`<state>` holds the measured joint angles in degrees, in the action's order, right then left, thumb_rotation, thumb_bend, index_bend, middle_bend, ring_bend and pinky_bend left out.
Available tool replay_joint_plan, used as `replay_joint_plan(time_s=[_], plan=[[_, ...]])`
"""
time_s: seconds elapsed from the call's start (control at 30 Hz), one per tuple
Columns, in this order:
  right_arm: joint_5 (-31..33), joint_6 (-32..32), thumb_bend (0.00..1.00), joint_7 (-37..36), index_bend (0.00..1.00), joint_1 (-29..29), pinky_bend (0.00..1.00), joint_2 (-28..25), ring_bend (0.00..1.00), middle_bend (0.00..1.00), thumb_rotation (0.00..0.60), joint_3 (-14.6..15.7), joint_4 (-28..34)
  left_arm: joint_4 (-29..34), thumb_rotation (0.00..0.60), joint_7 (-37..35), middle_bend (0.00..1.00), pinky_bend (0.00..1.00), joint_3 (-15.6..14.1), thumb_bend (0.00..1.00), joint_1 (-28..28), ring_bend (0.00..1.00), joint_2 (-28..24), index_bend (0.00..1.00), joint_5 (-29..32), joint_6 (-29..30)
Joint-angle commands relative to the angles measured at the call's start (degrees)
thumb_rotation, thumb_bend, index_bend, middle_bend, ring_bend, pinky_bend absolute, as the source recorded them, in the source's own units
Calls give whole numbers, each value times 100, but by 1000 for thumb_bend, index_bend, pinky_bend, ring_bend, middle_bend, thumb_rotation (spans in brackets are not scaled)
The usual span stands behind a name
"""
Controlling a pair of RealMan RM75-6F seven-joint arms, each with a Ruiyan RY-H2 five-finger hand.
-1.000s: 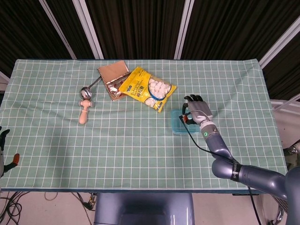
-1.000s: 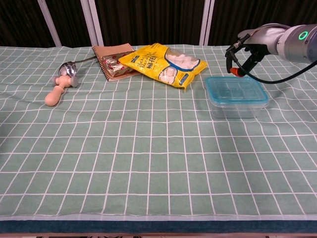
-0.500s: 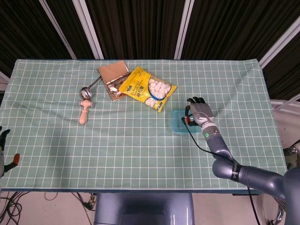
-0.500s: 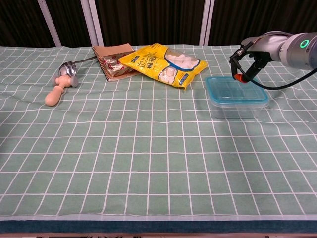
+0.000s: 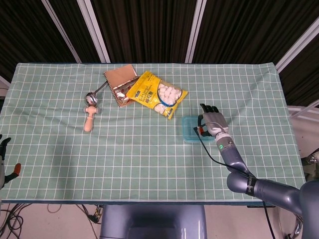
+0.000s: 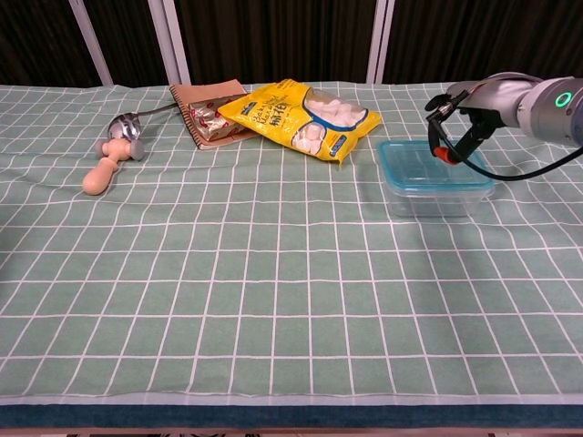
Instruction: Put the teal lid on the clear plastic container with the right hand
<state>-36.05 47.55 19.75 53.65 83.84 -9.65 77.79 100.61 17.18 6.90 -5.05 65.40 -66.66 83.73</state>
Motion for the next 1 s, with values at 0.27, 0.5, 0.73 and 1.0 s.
replay_joint_plan(time_s=[0.27, 0.5, 0.73, 1.0], plan=[[-241, -52, 534, -89, 586, -101, 0, 186, 0, 0, 600, 1, -110, 2, 600, -4, 0, 0, -1, 347, -2, 0, -5, 127, 8, -4], [-301, -76, 534, -89, 586, -150, 0, 226, 0, 0, 600, -10, -101, -2, 600, -13, 0, 0, -5, 347, -4, 0, -9, 127, -1, -8], [-331, -63, 534, -54, 586, -189, 0, 218, 0, 0, 600, -20, -25, 1, 600, -12, 0, 0, -6, 347, -3, 0, -7, 127, 3, -4], [-285, -51, 534, -6, 586, -204, 0, 232, 0, 0, 600, -61, -26, -5, 600, -16, 0, 0, -4, 347, -2, 0, -7, 127, -3, 7]])
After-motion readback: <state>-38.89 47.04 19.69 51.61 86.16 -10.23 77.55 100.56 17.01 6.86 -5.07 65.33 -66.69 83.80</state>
